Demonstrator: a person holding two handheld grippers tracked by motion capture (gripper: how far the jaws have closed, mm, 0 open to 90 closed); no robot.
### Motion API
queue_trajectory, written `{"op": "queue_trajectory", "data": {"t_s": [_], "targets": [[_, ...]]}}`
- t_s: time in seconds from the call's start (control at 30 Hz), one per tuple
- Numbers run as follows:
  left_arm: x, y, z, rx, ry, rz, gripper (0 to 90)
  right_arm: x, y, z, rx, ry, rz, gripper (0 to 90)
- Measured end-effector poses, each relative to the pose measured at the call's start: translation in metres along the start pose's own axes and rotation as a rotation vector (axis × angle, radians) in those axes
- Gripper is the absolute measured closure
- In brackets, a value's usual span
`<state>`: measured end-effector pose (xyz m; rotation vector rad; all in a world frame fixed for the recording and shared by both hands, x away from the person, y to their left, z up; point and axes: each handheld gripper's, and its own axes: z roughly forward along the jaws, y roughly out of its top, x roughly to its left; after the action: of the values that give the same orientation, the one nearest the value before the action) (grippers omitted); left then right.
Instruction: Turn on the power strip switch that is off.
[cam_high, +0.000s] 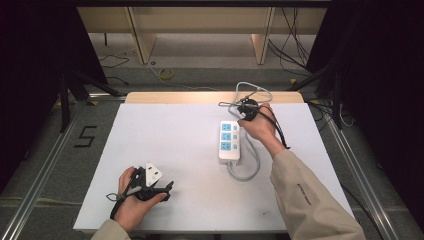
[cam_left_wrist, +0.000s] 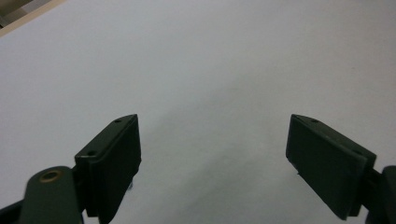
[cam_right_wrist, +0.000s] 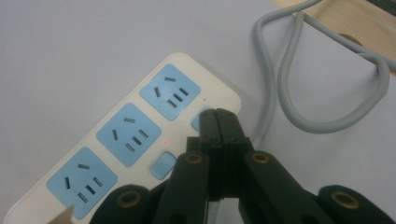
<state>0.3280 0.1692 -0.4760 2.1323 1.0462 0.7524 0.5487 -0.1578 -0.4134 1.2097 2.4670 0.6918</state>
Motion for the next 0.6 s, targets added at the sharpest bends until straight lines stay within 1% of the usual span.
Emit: {"op": "queue_trajectory", "data": {"t_s": [0.6], "targets": [[0.0,0.0,0.0,0.0,-0.002,0.002,18.0,0.004,0.003,0.012,0.009,0.004,0.002,90.0]]}}
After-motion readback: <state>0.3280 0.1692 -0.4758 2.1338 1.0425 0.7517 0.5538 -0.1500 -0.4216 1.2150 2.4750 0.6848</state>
